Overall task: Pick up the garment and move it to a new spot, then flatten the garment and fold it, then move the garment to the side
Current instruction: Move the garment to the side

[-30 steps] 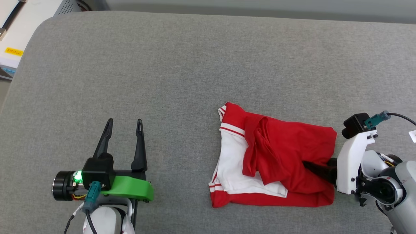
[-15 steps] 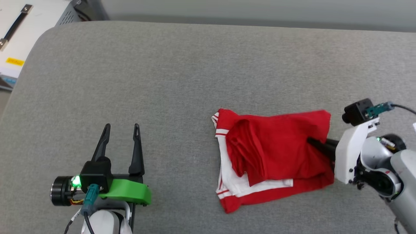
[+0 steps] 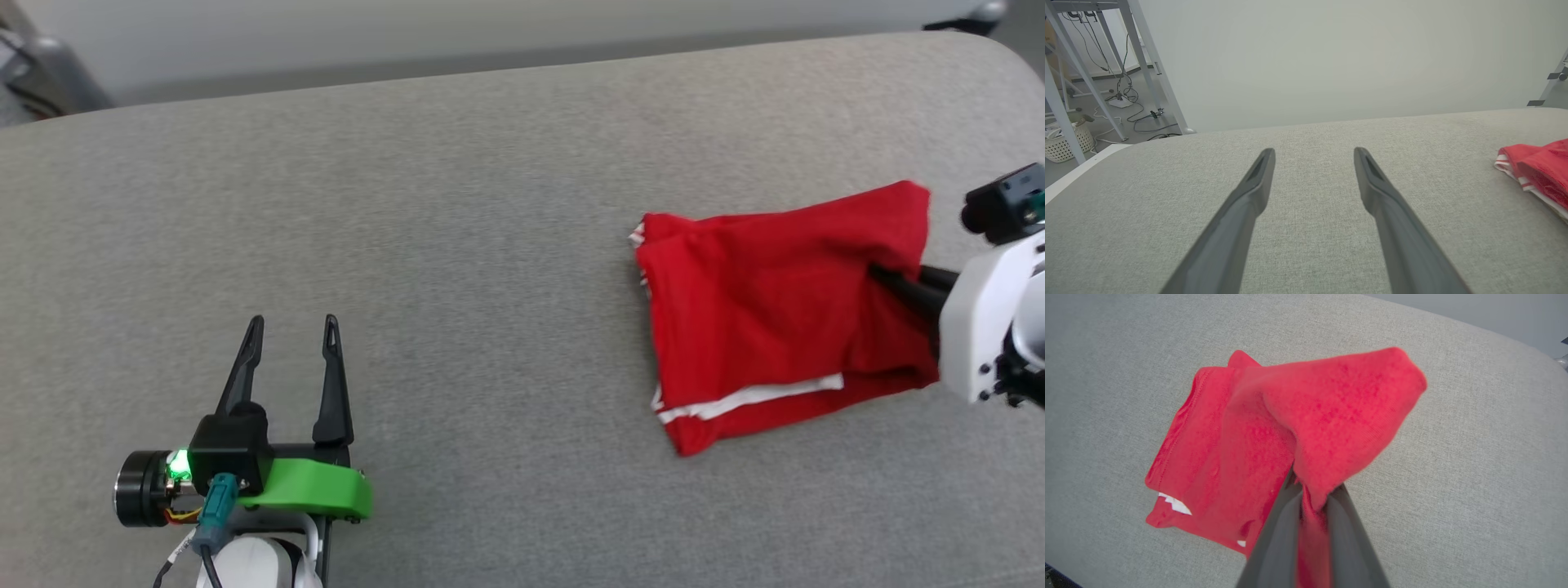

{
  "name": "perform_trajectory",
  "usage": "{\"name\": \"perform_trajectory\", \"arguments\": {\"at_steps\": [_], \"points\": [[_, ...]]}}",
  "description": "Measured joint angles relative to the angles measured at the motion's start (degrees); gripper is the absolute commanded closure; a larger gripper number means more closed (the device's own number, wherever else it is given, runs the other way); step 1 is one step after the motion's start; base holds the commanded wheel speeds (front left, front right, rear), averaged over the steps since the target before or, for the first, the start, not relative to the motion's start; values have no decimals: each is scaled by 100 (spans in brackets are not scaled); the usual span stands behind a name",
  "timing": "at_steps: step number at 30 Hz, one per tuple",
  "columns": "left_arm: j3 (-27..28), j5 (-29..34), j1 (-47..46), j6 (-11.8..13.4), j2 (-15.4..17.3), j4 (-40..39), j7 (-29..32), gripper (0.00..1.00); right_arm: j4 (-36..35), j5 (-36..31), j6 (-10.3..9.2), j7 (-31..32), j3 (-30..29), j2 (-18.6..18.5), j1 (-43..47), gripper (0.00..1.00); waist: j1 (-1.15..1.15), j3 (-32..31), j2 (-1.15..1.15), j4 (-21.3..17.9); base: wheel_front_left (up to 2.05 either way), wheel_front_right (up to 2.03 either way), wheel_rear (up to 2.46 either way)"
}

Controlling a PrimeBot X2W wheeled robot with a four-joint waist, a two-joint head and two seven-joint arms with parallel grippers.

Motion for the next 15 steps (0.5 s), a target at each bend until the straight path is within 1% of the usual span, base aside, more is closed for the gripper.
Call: {"name": "perform_trajectory", "arguments": {"at_steps": [4,7,11,15], "points": [[21,44,-30,1,26,-96,0,0,182,-80,-1,-36,-187,-189,-151,100,0,113,0,-311,0,0,0],[20,77,-97,-11,68,-169,0,0,417,-210,-1,-103,-285,-335,-288,100,0,269,0,-444,0,0,0],[12,97,-264,-52,151,-263,0,0,875,-465,0,-193,-348,-533,-576,100,0,535,0,-527,0,0,0],[18,129,-470,-67,226,-371,0,0,1438,-744,0,-331,-419,-656,-942,100,0,863,0,-513,0,0,0]]}}
